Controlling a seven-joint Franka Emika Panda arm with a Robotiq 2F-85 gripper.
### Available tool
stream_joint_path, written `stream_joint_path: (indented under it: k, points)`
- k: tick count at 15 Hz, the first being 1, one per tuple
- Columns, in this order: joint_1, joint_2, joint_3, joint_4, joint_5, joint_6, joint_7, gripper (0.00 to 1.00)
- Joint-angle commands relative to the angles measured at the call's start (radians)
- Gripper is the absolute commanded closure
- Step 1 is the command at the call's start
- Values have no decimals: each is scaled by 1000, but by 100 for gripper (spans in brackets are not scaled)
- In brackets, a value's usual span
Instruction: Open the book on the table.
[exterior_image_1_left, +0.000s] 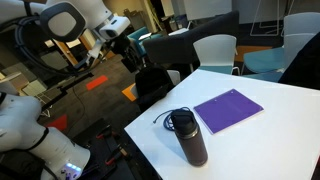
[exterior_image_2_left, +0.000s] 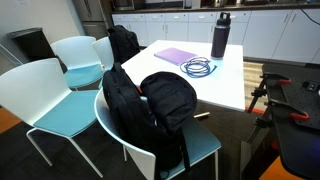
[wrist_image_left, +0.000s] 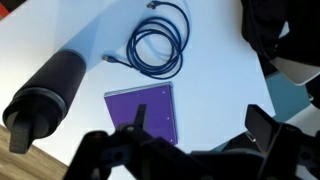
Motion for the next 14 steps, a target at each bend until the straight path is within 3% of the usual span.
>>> stream_joint_path:
  k: [1,8,14]
  points:
    - [-2,157,-20,132,108,71,47,0]
    - [-41,524,-46,504,167,-34,42,0]
    - [-161,764,6,740,360,-141,-152,0]
